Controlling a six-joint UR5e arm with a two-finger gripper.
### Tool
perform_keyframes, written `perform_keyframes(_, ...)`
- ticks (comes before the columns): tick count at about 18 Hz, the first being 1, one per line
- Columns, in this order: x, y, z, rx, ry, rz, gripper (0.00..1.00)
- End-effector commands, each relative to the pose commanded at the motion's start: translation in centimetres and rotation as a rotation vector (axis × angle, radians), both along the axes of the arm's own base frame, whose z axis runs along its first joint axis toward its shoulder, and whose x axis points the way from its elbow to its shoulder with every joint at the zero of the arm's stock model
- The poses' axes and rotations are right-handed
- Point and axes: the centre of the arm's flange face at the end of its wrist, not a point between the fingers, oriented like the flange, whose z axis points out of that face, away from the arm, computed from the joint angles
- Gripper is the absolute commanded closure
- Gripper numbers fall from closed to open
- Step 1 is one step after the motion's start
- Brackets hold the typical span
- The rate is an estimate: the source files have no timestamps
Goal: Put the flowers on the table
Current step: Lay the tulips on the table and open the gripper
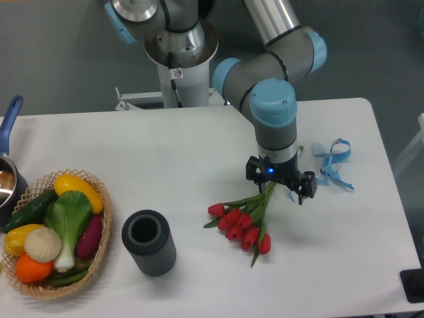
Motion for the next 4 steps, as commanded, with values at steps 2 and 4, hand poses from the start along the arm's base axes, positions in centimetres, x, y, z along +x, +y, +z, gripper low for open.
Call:
perform_keyframes(2,-0.4,-0.09,0.29,0.002,0.008,0.001,0.0)
perform_keyframes(4,-0.82,-0.48,0.36,0.002,0.009,0.008,0.0)
